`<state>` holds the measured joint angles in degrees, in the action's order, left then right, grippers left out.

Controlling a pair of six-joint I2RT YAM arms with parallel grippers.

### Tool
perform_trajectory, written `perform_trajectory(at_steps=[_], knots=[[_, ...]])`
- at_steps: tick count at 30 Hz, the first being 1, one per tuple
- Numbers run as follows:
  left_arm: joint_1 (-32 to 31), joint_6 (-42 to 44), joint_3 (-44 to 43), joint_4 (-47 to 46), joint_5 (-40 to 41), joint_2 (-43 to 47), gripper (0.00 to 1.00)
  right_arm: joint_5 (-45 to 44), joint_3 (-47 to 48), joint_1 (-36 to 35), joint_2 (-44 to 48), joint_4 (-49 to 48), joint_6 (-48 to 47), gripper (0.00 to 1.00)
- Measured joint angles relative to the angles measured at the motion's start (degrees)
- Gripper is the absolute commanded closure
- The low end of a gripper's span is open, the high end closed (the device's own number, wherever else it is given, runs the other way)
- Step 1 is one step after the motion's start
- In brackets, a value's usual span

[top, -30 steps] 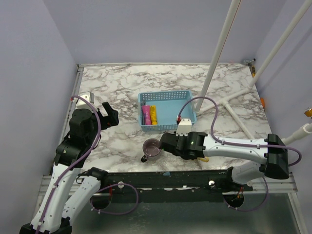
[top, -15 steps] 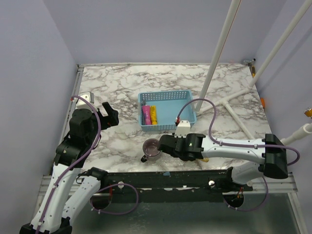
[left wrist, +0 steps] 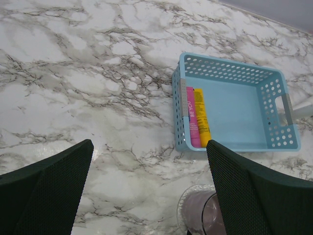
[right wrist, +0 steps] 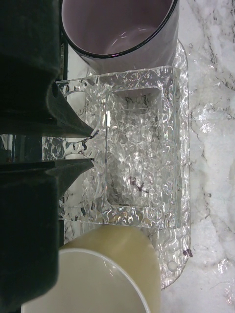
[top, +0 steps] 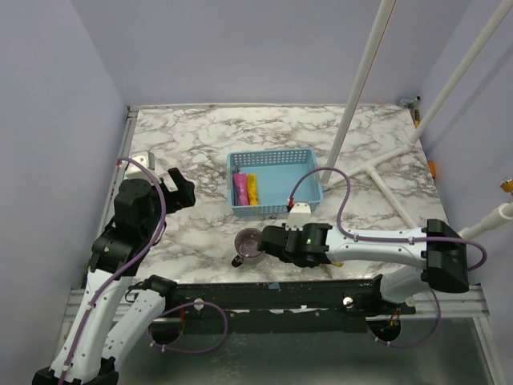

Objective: Prepare toiletry sets of a toothbrush and toothpaste on the tray

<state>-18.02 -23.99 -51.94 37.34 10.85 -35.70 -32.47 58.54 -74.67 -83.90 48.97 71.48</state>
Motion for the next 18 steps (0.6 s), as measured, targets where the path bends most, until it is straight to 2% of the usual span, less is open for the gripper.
perform_trajectory(at_steps=[14,18], knots=[[0.0,0.0,0.0,0.0,-0.02,-0.22,0.02,0.79,-0.79,-0.7,0.0,-1.4,0.07,0.99],[0.0,0.0,0.0,0.0,-0.02,-0.24,0.02,0.85,-0.81,-1.09,-0.02,-1.4,0.09,0.93]])
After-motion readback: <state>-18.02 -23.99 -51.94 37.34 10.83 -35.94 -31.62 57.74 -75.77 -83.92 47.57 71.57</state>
